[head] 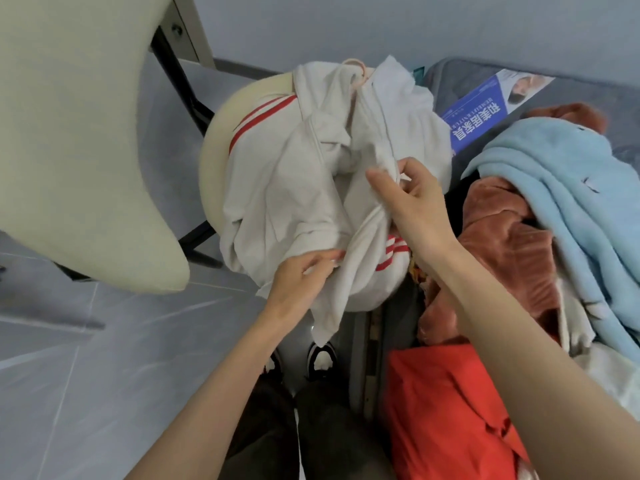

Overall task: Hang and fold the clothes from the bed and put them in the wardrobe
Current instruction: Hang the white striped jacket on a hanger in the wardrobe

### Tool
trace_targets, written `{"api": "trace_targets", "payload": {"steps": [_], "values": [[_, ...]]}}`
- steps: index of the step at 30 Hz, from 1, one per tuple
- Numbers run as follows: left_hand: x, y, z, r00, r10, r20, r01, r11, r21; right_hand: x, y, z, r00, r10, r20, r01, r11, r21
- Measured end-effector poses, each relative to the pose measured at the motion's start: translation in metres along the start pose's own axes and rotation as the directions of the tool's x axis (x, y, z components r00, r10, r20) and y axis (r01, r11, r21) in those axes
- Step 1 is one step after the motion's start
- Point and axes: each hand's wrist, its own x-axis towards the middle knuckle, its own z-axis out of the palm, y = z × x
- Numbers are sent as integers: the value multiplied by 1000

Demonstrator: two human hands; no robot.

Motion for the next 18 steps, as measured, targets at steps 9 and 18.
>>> {"api": "trace_targets", "payload": {"steps": [9,18], "values": [[22,5,9,998,-34,-56,41,991,125,40,4,7,990,113,79,-120,989,90],[19,13,-2,984,-82,-157,103,986,129,2,62,-3,930,173,325,-50,934,-354]]}}
